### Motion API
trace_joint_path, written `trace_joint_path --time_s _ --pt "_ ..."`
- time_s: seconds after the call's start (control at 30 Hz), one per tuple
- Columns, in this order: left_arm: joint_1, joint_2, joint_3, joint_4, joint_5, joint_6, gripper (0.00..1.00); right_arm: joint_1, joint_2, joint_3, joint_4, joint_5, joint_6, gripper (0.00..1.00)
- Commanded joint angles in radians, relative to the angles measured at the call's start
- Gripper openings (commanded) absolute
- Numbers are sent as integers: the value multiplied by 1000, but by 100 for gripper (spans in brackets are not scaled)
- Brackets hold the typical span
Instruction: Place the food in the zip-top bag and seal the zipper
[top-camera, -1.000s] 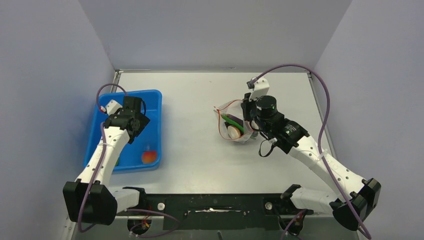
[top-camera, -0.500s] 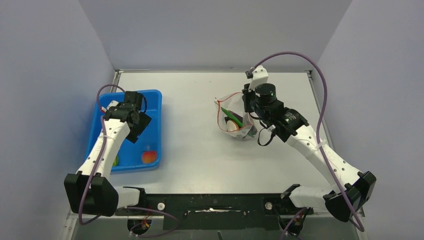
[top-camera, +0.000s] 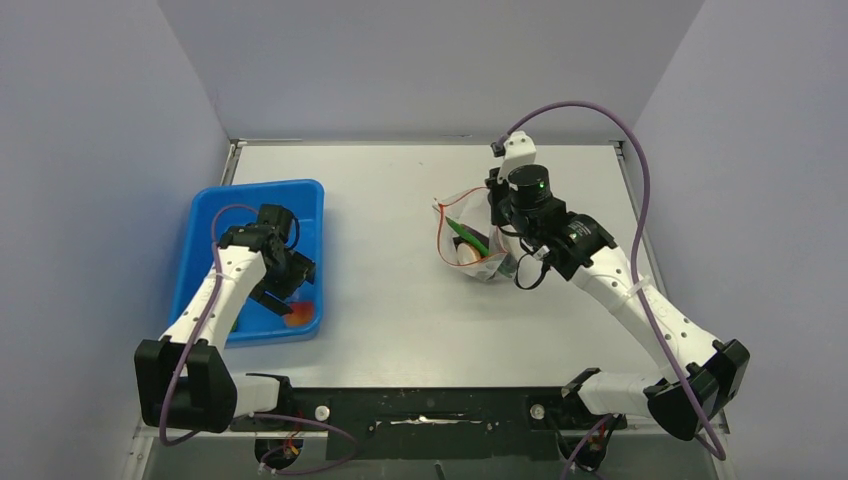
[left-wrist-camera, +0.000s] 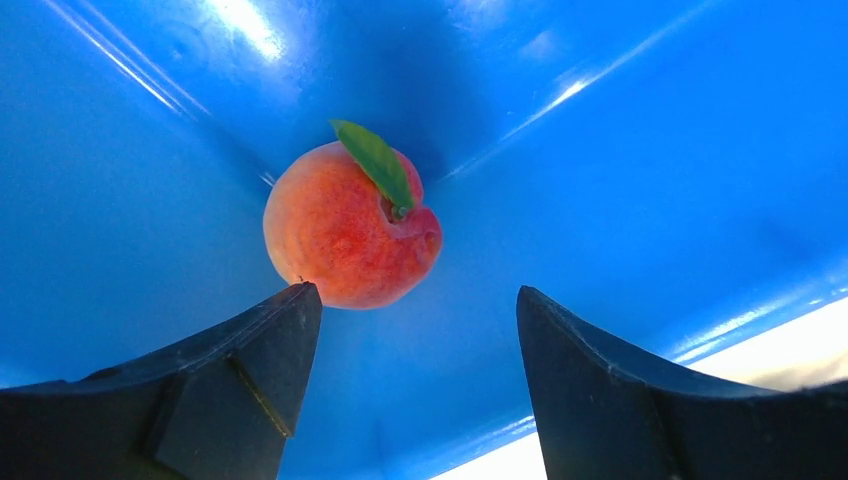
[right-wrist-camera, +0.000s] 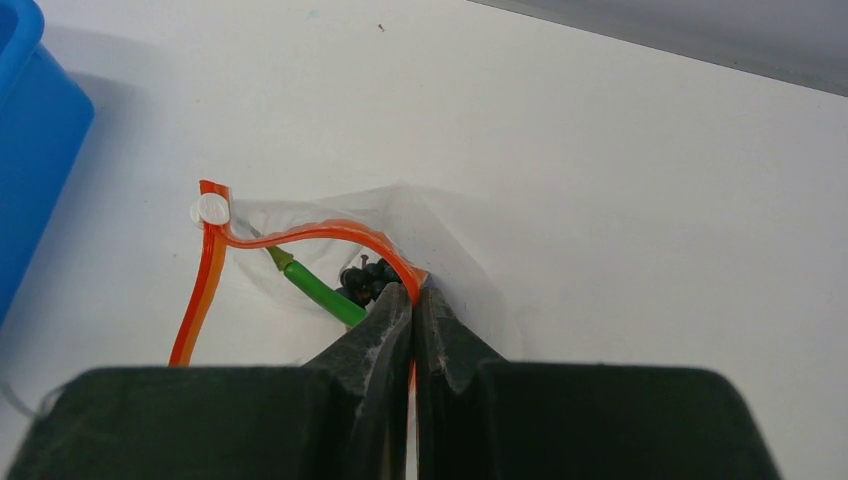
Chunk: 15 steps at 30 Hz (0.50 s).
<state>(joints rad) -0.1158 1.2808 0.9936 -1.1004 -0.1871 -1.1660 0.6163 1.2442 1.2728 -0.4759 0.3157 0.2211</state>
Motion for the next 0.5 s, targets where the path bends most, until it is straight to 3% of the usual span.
trace_joint_path --time_s 0.0,0.47 --pt "-4 3 14 -49 -2 16 72 -14 -3 71 33 40 14 0" --pt "-2 12 -98 69 -12 23 72 -29 2 91 -1 28 49 0"
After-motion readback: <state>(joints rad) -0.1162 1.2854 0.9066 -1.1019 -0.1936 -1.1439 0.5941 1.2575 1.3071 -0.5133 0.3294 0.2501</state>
